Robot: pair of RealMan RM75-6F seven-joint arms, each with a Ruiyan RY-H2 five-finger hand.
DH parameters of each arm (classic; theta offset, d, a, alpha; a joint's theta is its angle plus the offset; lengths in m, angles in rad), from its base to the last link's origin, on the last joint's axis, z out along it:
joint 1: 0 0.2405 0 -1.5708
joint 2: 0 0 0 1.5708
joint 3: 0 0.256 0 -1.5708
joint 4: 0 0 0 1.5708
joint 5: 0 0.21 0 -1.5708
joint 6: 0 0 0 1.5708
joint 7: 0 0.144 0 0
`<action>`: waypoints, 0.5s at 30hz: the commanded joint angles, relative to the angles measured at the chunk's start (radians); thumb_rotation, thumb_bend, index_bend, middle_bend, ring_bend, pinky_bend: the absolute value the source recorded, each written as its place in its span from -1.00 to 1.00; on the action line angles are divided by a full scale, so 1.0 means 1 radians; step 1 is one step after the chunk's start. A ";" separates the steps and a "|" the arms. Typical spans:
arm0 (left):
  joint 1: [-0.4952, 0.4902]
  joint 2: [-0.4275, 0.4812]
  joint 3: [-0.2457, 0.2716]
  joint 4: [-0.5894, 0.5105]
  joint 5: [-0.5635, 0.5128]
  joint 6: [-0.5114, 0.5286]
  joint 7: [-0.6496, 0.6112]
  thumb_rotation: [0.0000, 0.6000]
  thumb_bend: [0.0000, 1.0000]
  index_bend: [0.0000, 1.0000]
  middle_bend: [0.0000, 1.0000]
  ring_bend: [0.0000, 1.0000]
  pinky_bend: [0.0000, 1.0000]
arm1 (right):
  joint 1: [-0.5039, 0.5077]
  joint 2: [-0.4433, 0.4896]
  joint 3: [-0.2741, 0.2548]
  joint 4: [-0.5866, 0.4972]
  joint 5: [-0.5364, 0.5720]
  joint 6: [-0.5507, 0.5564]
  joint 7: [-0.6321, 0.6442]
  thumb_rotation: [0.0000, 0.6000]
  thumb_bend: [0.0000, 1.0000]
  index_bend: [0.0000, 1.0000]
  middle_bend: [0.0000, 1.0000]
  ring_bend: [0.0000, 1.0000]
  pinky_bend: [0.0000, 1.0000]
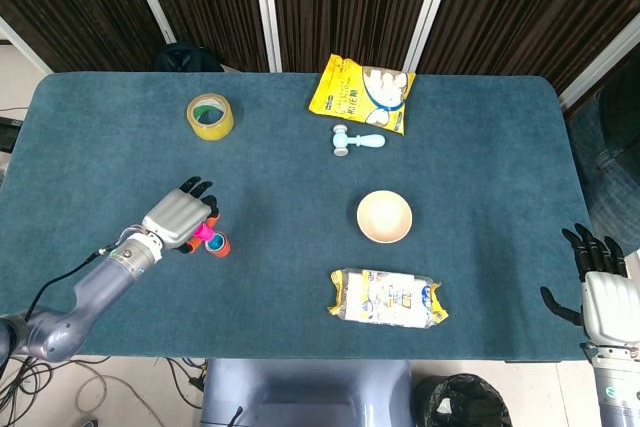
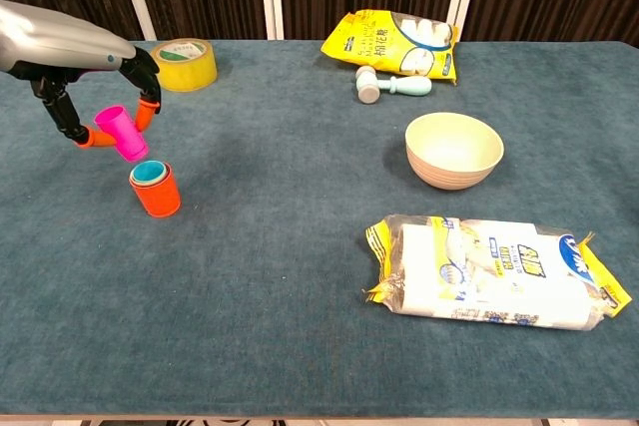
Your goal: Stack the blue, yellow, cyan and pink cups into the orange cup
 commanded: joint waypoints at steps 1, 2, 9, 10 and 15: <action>0.001 -0.016 0.003 0.014 0.016 -0.006 -0.016 1.00 -0.29 -0.03 -0.53 -1.00 -1.00 | 0.000 0.001 0.002 -0.001 0.003 0.001 0.001 1.00 -0.35 -0.75 -0.84 -0.75 -0.95; 0.000 -0.020 0.004 0.018 0.019 -0.008 -0.018 1.00 -0.29 -0.03 -0.53 -1.00 -1.00 | -0.001 0.002 0.003 -0.001 0.004 0.001 0.001 1.00 -0.35 -0.75 -0.84 -0.75 -0.95; -0.012 -0.051 0.006 0.030 0.038 -0.013 -0.031 1.00 -0.29 -0.03 -0.53 -1.00 -1.00 | -0.002 0.006 0.003 -0.003 0.004 0.002 0.008 1.00 -0.35 -0.75 -0.84 -0.75 -0.95; -0.014 -0.053 0.007 0.031 0.038 -0.014 -0.030 1.00 -0.29 -0.03 -0.53 -1.00 -1.00 | -0.002 0.007 0.003 -0.003 0.004 0.003 0.008 1.00 -0.35 -0.75 -0.84 -0.75 -0.95; -0.026 -0.063 0.017 0.036 0.025 -0.016 -0.018 1.00 -0.29 -0.03 -0.53 -1.00 -1.00 | -0.003 0.010 0.004 -0.004 0.004 0.003 0.014 1.00 -0.35 -0.75 -0.84 -0.75 -0.95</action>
